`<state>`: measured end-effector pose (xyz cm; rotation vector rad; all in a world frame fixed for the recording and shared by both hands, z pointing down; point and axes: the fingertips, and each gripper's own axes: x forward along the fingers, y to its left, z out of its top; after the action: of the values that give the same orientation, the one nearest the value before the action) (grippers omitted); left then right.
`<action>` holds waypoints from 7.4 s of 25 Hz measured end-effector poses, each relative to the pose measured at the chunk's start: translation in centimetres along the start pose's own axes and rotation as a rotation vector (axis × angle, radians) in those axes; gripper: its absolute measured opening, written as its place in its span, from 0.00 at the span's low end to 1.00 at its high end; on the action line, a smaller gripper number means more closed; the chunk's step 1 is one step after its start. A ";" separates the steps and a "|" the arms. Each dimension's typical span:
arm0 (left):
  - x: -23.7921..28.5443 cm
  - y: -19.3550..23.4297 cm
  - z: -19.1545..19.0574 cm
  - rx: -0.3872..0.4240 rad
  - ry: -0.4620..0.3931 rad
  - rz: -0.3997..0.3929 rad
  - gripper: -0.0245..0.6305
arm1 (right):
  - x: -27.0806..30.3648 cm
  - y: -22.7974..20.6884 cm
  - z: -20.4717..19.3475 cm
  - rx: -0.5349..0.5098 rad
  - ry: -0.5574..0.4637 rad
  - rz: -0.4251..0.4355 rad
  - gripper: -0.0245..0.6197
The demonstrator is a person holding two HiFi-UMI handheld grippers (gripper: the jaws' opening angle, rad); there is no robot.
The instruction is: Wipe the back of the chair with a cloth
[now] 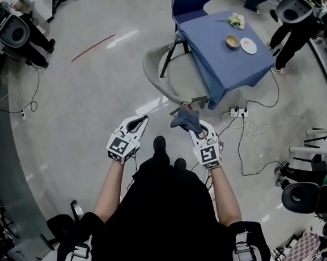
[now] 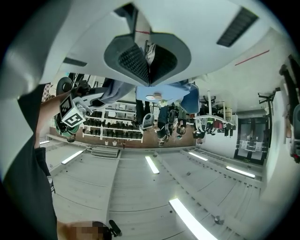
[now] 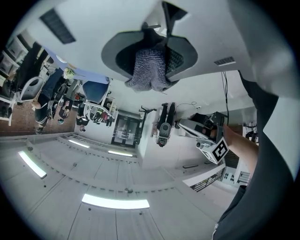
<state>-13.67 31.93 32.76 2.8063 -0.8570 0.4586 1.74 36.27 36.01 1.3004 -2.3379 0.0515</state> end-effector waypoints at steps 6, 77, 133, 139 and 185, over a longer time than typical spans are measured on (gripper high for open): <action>1.7 6.0 1.0 0.019 0.008 -0.049 0.07 | 4.8 -1.6 2.9 0.011 0.000 -0.050 0.18; 24.3 34.0 -1.2 -0.255 0.150 0.393 0.07 | 44.5 -19.7 2.5 -0.155 -0.021 0.529 0.18; 30.8 38.7 -13.5 -0.290 0.042 0.244 0.07 | 68.4 -22.3 -18.7 -0.050 0.266 0.309 0.18; 30.8 38.7 -13.7 -0.305 0.032 0.238 0.07 | 69.1 -25.7 -20.7 0.070 0.320 0.160 0.18; 30.2 38.4 -13.8 -0.332 -0.011 0.271 0.07 | 55.8 -9.3 -9.8 0.086 0.065 0.480 0.18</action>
<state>-15.00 -11.64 58.71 2.4049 -1.2000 0.3031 -11.97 -10.76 65.89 0.7322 -2.5595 0.3435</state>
